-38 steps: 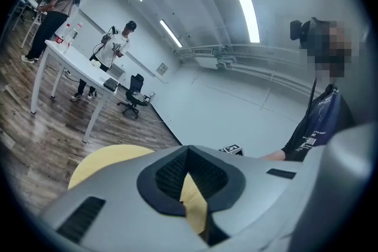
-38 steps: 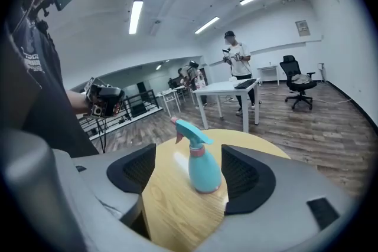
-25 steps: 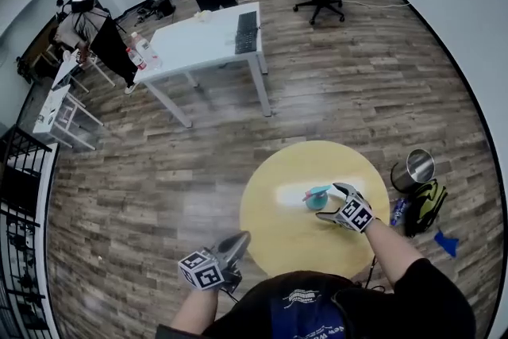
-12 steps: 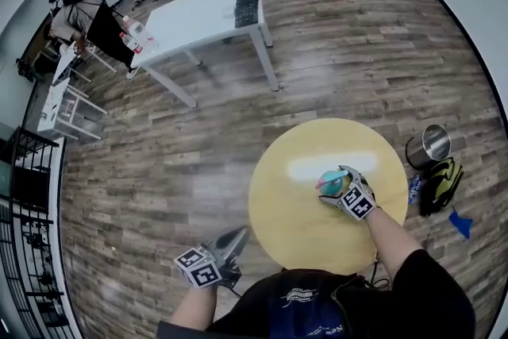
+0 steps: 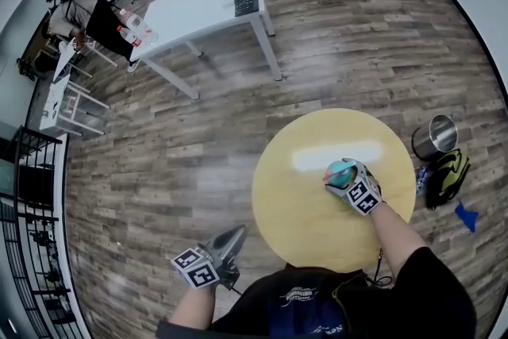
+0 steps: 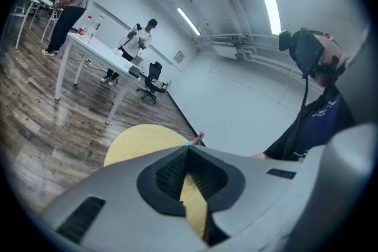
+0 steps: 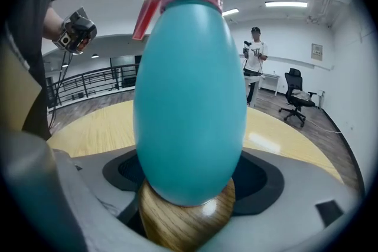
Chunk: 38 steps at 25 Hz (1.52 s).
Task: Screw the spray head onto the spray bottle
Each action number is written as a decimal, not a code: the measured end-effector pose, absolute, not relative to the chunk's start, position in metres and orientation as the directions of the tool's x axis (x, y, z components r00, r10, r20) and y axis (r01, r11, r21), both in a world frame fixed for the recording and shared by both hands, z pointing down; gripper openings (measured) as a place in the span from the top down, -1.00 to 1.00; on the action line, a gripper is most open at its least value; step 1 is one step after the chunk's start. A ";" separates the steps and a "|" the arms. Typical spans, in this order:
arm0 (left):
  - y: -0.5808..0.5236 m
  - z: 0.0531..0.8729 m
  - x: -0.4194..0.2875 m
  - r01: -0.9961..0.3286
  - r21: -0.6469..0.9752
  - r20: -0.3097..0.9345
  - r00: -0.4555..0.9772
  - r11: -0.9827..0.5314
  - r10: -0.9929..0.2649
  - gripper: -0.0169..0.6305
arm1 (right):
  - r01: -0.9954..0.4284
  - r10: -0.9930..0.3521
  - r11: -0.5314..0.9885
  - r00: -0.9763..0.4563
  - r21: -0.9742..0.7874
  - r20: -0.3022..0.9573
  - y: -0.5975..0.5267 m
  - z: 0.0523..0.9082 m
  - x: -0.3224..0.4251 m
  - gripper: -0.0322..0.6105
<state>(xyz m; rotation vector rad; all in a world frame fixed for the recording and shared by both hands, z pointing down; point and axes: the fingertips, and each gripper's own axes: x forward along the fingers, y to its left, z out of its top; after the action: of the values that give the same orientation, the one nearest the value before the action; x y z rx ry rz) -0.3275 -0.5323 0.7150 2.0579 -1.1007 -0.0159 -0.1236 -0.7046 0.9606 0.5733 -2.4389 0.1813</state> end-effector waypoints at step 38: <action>-0.580 0.547 -0.121 -0.438 0.346 0.500 0.834 -0.830 -0.232 -0.20 | 0.095 -0.314 0.931 -0.280 0.352 0.907 -0.620 0.690 -0.041 -0.47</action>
<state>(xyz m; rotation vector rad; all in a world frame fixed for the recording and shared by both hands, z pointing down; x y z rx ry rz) -0.1207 -0.5796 0.5467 2.5592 -0.4958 0.6176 -0.0405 -0.6195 0.6905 0.1631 -1.8143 -0.3988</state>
